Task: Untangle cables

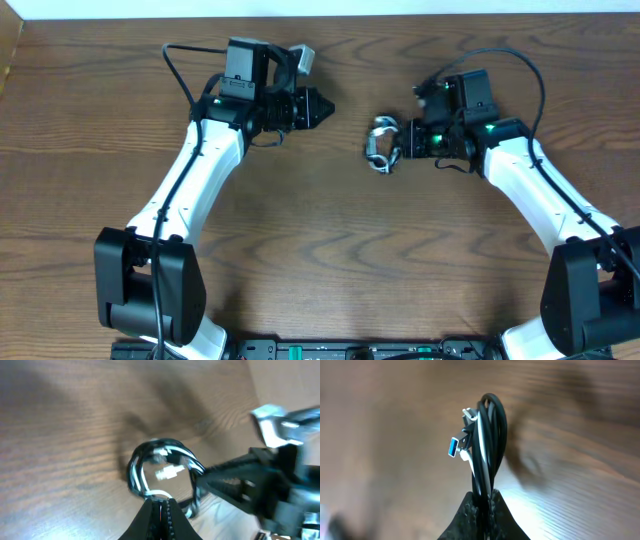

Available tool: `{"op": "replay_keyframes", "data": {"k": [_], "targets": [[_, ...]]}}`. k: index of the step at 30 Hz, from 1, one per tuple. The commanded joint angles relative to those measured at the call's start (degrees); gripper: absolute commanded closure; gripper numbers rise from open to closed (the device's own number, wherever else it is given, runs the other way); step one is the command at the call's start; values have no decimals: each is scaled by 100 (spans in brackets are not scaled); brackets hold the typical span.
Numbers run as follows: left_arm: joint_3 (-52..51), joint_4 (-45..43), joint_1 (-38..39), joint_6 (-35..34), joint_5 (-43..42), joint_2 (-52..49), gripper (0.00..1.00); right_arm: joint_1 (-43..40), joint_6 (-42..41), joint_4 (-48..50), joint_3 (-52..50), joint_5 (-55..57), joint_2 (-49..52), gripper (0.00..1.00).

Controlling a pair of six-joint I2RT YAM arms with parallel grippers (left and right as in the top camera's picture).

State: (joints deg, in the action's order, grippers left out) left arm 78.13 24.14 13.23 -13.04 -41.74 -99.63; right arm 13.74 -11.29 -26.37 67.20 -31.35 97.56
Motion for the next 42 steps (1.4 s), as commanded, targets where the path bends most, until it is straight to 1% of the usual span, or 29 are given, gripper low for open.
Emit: {"op": "replay_keyframes", "data": {"k": [1, 2, 4, 5, 6, 9, 12, 15, 16, 18, 22, 26, 28, 37, 42], "targets": [[85, 402, 15, 269, 476, 111, 89, -216, 1729, -4, -13, -2288, -4, 99], [85, 540, 4, 387, 507, 111, 89, -299, 1849, -4, -13, -2608, -4, 99], [85, 739, -15, 608, 514, 111, 84, -459, 1993, 0, -13, -2997, -4, 99], [85, 852, -39, 710, 514, 111, 83, -538, 2017, 0, -13, -3112, -4, 99], [85, 933, -61, 780, 514, 111, 76, -632, 2017, 0, -13, -3171, -4, 99], [81, 1113, -142, 855, 511, 105, 69, -828, 2020, -17, -13, -3390, -4, 99], [28, 1104, -170, 852, 468, 81, 67, -896, 2020, -22, -13, -3657, -4, 99], [-68, 990, -153, 857, 87, 17, 66, -881, 2015, -22, -13, -3676, -4, 99], [-114, 911, -146, 946, -240, -42, 64, -881, 2013, -24, -13, -3679, -4, 99], [-125, 848, -142, 1207, -625, -166, 62, -881, 2013, -28, -13, -3679, -4, 99], [-125, 509, -144, 1257, -977, -511, 56, -881, 2013, -42, -13, -3797, -4, 99], [-125, -24, -142, 1255, -1746, -879, 53, -883, 2013, -46, -13, -3805, -4, 99], [-125, -214, -142, 1246, -1993, -1027, 53, -881, 2013, -46, -13, -3807, -4, 99], [-125, -551, -107, 1237, -2592, -1488, 53, -881, 2011, -42, -13, -3851, -4, 99], [-125, -704, -42, 1235, -2717, -1648, 53, -881, 2011, -39, -13, -3893, -4, 99]]}}
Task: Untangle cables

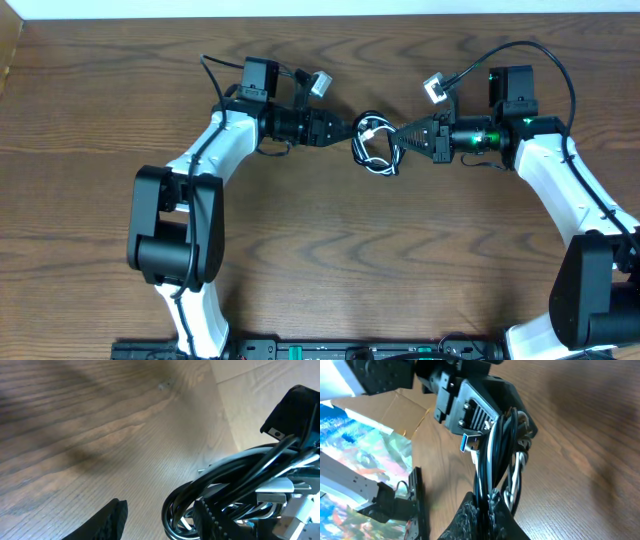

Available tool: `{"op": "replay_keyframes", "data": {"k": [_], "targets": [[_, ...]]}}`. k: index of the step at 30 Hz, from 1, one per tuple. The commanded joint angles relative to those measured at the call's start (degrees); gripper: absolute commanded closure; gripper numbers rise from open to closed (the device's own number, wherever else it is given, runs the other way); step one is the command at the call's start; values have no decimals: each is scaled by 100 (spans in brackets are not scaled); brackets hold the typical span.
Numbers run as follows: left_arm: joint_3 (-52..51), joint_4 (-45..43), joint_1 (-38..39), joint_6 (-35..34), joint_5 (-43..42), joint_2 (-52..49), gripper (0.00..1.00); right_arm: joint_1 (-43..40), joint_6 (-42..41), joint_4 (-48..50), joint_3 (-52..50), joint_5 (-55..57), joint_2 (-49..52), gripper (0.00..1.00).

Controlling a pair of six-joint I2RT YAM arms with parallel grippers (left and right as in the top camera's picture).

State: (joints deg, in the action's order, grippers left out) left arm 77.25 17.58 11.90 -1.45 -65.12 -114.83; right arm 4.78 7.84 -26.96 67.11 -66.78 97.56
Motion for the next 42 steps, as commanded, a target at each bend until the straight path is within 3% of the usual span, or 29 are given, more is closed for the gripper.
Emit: {"op": "replay_keyframes", "data": {"k": [1, 6, 12, 20, 23, 25, 35, 42], "targets": [[-37, -94, 107, 79, -487, -140, 53, 15, 98, 20, -4, -350, -4, 99], [-37, -632, 160, 72, -1405, -151, 53, 15, 79, 42, -4, -380, -4, 99], [-37, -662, 293, 35, -1325, -157, 53, 15, 37, 44, -4, -393, -4, 99], [-37, -660, 621, -20, -551, -157, 58, 15, -55, 59, -4, -389, -4, 99], [-37, -660, 660, -468, 114, -157, 60, 13, -55, 63, -4, -387, -4, 99], [-37, -656, 662, -979, 741, -157, 67, 13, -184, 98, -4, -291, -4, 99], [-39, -570, 669, -3993, 3213, -157, 91, 13, -1965, 313, -4, 1224, -4, 99], [-39, -695, 667, -4166, 3303, -157, 92, 15, -3176, -87, -4, 2684, -4, 99]]}}
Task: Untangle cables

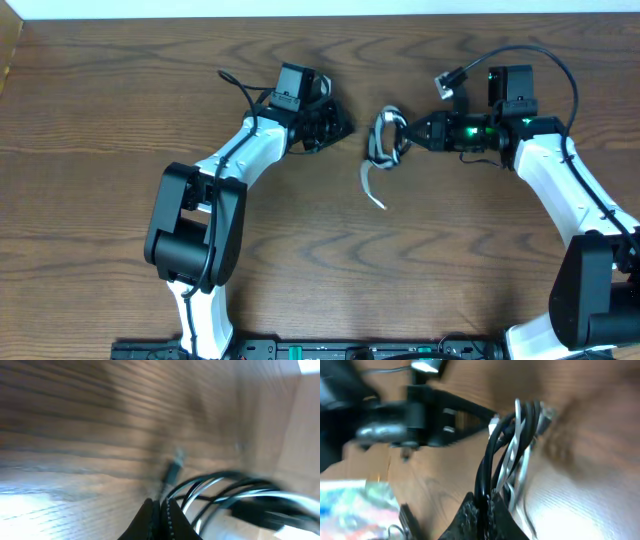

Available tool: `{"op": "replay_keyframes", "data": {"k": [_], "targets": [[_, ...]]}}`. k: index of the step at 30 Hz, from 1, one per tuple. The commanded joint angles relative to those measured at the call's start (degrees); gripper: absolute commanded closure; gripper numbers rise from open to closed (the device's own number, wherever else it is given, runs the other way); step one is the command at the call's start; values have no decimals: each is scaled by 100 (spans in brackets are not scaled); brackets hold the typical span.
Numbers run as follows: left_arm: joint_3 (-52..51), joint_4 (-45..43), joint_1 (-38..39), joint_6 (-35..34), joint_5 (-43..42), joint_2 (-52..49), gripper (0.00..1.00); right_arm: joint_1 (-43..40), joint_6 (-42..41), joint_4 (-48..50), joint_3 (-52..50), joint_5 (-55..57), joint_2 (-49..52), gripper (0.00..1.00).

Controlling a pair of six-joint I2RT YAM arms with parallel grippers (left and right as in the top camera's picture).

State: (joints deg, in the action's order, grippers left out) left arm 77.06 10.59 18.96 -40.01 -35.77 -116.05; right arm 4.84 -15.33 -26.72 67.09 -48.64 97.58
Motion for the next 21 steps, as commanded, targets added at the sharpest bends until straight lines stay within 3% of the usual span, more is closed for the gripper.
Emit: {"op": "replay_keyframes", "data": {"k": [1, 4, 5, 9, 11, 12, 14, 18, 21], "targets": [[-17, 22, -37, -254, 369, -35, 92, 9, -890, -175, -2, 1069, -7, 99], [-17, 50, -39, -114, 365, -35, 93, 11, -890, -398, -2, 1569, -7, 99], [-17, 50, -39, -55, 350, -35, 92, 13, -892, -487, -2, 1770, -7, 93], [-17, 92, -22, 149, 321, -33, 92, 13, -955, -833, -2, 2575, -7, 51], [-20, 142, 0, 214, 323, -35, 92, 11, -979, -981, -2, 3010, -7, 18], [-17, 177, 13, 262, 323, -35, 92, 11, -1025, -1051, -2, 3226, -7, 12], [-17, 267, 57, 424, 321, -35, 92, 4, -1034, -1198, -2, 3663, -7, 9], [-20, 326, 160, 490, 249, -35, 92, 7, -914, -1432, 66, 4054, -20, 20], [-20, 339, 315, 509, 149, -35, 92, 7, -861, -1926, 348, 4802, -20, 21]]}}
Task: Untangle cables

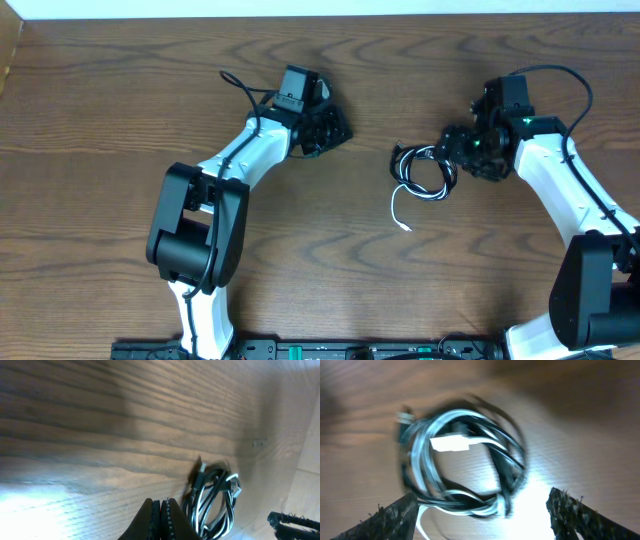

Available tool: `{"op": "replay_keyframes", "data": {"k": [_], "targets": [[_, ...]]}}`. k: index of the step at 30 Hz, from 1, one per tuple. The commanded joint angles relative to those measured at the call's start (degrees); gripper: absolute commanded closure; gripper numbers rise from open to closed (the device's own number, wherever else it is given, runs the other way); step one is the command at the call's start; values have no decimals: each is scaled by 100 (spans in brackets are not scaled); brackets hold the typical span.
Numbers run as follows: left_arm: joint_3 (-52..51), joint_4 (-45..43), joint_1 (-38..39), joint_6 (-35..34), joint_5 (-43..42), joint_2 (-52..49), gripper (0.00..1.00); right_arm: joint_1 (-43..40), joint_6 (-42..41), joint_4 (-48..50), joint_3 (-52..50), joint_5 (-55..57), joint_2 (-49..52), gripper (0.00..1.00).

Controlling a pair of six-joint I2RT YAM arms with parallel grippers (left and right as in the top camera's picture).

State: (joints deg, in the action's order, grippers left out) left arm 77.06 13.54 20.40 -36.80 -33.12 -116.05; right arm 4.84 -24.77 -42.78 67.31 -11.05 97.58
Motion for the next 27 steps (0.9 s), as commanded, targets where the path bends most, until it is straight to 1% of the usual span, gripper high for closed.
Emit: {"op": "replay_keyframes", "data": {"k": [1, 4, 7, 12, 13, 14, 19, 21, 25, 27], "targets": [[-17, 52, 221, 188, -116, -35, 92, 7, 81, -468, 426, 1261, -20, 21], [-17, 48, 459, 186, -109, -35, 92, 4, 83, -903, 774, 1777, -20, 16], [-20, 7, 719, 66, 33, -35, 91, -4, 83, -970, 920, 1718, -20, 12], [-17, -42, 960, -518, 579, -37, 83, -2, 83, -883, 918, 1429, -17, 12], [-20, -63, 999, -560, 682, -46, 77, 4, 83, -866, 918, 1384, -17, 12], [-20, -85, 1047, -579, 776, -52, 74, 9, 83, -863, 918, 1355, -17, 12], [-20, -192, 1279, -621, 1172, -199, 73, 13, 87, -866, 918, 1252, -17, 12], [-20, -354, 1318, -619, 1349, -308, 72, 13, 125, -861, 918, 1196, -17, 12], [-17, -933, 1322, -584, 1349, -599, 71, 13, 131, -837, 918, 1193, -17, 12], [-20, -1270, 1329, -361, 1305, -756, 70, 13, 129, -837, 918, 1193, -17, 12]]}}
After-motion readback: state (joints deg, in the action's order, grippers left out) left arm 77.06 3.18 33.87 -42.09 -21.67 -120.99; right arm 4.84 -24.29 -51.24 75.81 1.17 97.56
